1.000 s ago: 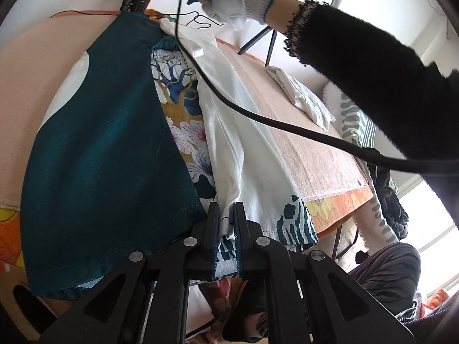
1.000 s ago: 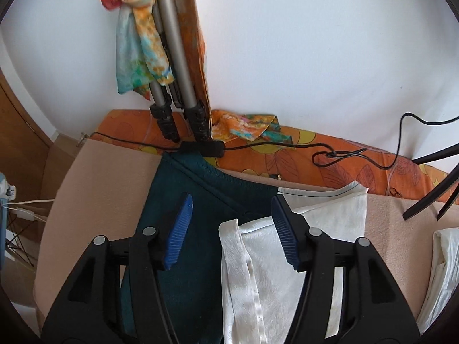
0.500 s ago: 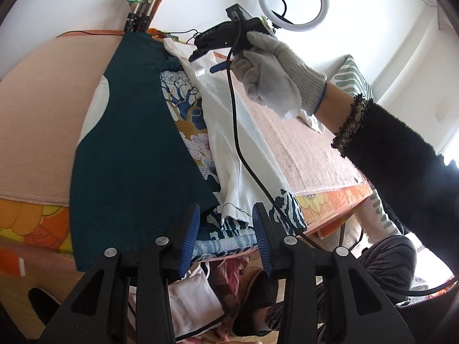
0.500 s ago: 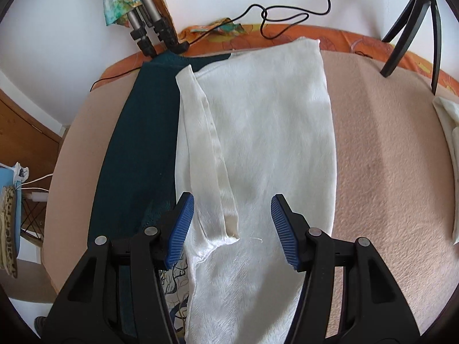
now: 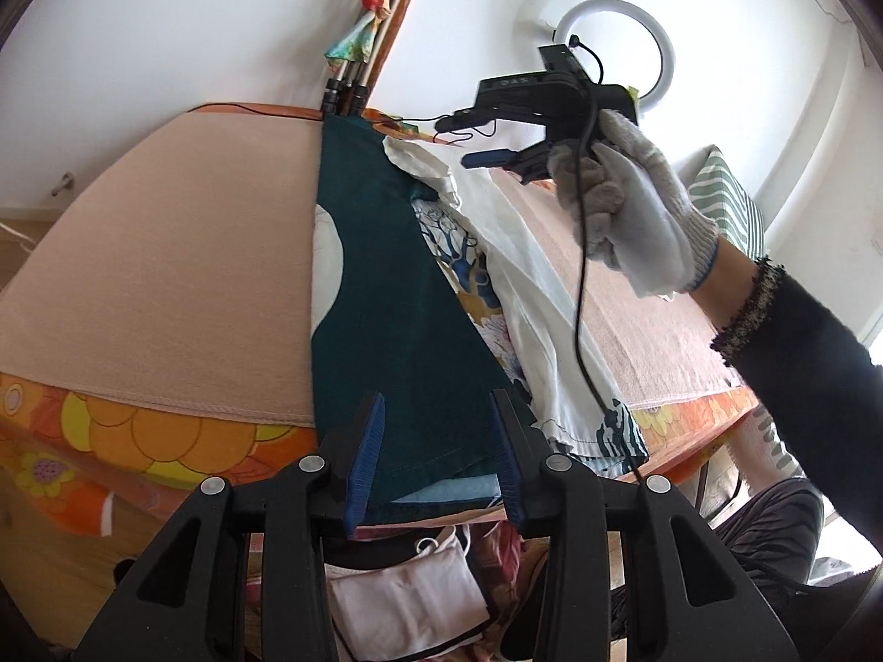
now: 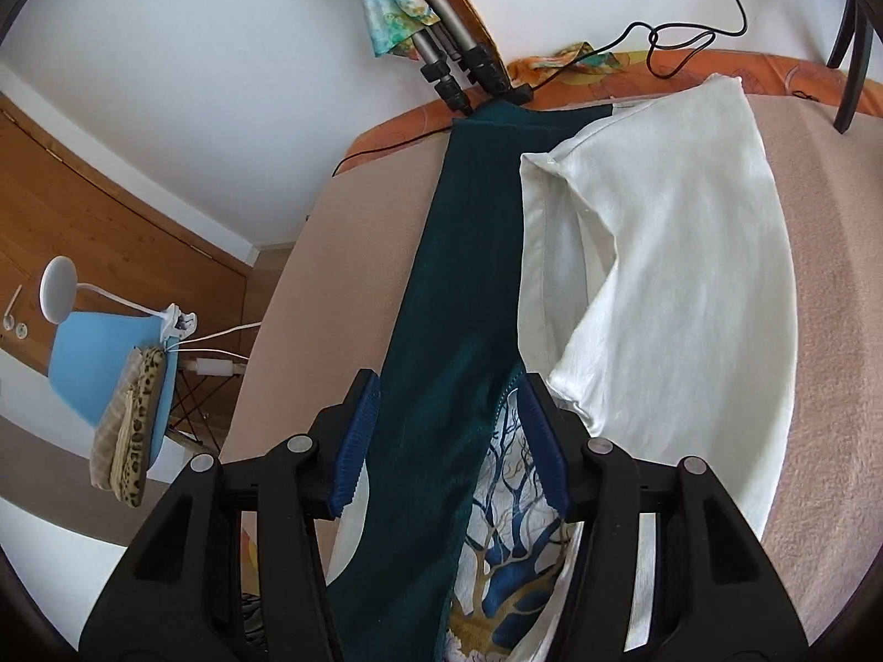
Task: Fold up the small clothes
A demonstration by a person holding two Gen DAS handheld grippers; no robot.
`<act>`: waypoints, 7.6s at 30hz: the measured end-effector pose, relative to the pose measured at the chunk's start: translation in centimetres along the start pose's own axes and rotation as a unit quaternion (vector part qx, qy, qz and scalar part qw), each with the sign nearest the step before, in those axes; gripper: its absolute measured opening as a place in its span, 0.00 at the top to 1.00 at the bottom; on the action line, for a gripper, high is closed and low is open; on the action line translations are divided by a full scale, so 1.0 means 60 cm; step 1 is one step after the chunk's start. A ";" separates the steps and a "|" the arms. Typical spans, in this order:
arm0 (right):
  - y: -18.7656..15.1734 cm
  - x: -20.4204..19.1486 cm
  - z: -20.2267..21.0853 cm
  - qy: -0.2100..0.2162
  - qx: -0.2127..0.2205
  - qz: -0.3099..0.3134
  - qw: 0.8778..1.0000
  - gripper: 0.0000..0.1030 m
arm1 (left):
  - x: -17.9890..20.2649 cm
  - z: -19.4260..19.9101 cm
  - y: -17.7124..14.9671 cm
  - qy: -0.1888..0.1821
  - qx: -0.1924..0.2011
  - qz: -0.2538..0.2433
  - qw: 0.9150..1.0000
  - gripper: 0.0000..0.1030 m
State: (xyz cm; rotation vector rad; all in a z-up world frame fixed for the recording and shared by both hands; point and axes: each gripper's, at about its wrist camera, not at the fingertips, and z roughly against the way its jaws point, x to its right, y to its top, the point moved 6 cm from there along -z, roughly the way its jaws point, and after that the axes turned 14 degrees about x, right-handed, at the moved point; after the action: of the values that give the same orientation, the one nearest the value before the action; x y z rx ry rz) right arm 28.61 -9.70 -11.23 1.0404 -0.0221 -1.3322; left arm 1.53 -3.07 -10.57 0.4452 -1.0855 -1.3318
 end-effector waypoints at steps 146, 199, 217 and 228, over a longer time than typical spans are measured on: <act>-0.380 0.100 0.296 -0.035 -0.016 -0.060 0.997 0.97 | -0.049 -0.050 -0.014 -0.057 -0.151 0.016 0.987 0.99; -0.094 0.227 0.164 -0.105 0.058 -0.011 0.993 0.50 | -0.138 -0.263 0.176 0.016 -0.084 0.004 0.996 0.61; -0.112 0.189 0.069 -0.168 0.016 0.141 0.975 0.93 | -0.118 -0.315 0.147 0.042 -0.092 -0.060 0.993 0.98; -0.077 0.215 0.105 -0.172 0.056 0.093 0.979 0.86 | -0.142 -0.308 0.150 0.071 -0.087 -0.055 0.992 0.98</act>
State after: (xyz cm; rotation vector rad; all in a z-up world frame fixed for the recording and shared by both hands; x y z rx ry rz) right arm 25.44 -23.15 -17.31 0.8670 -0.4473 -1.3357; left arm 22.80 1.35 -15.33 0.4670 -0.8290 -1.4556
